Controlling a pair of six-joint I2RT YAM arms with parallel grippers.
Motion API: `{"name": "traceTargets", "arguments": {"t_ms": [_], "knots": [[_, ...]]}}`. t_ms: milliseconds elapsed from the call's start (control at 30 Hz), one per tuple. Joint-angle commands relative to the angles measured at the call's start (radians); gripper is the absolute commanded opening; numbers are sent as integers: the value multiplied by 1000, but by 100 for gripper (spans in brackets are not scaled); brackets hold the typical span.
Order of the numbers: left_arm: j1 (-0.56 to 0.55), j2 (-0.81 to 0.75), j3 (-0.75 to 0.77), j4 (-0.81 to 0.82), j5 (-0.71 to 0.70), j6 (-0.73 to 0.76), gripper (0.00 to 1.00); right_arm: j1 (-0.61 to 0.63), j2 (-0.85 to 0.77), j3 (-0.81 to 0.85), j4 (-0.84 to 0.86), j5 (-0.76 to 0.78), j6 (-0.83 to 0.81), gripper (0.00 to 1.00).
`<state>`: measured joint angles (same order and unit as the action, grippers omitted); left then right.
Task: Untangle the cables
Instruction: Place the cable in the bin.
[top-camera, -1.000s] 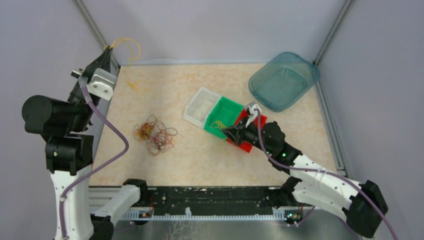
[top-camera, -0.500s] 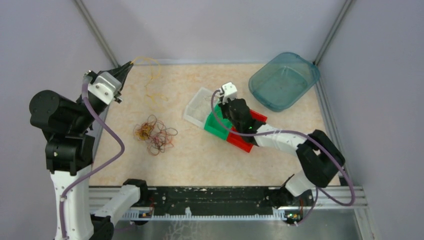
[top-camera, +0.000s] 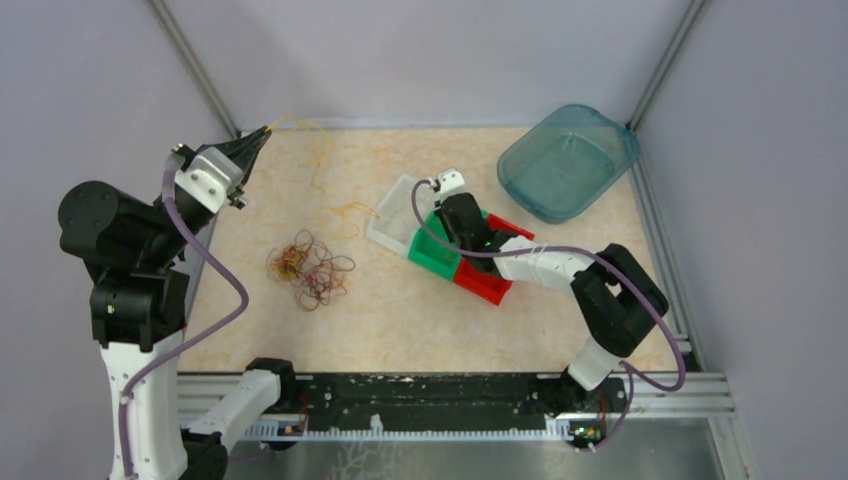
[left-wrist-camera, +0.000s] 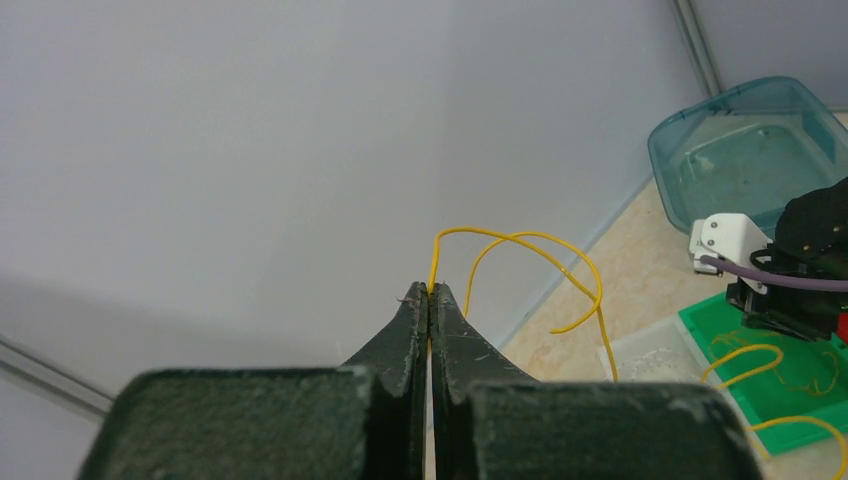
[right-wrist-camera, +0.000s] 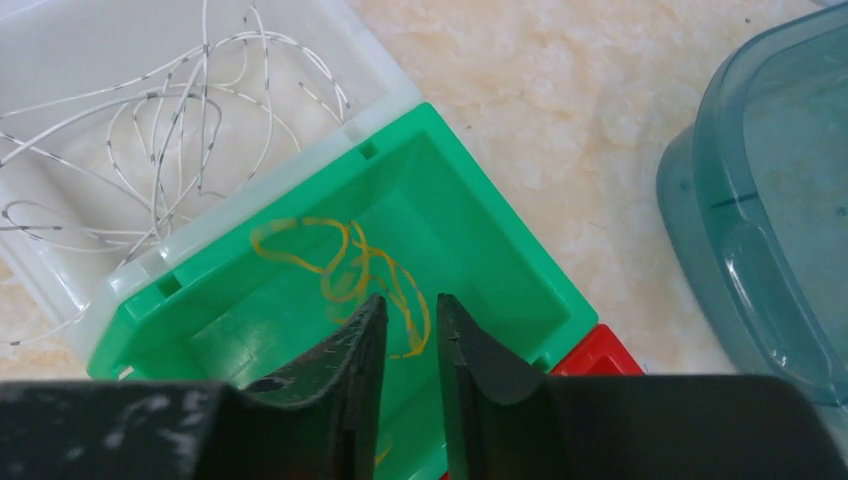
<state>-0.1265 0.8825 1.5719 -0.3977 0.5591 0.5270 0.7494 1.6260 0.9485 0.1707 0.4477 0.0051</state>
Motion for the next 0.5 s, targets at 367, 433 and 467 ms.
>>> {"name": "traceTargets", "arguments": {"t_ms": [367,433,467], "knots": [[3,12,21,-11,119,-55,0,-46,-249,47,-65,-134,135,51],[4,25,31,-57,229,-53,0,-71,-334,31,-9,-267,163,62],[4,33,34,-79,273,-55,0,-78,-369,25,24,-341,164,66]]}}
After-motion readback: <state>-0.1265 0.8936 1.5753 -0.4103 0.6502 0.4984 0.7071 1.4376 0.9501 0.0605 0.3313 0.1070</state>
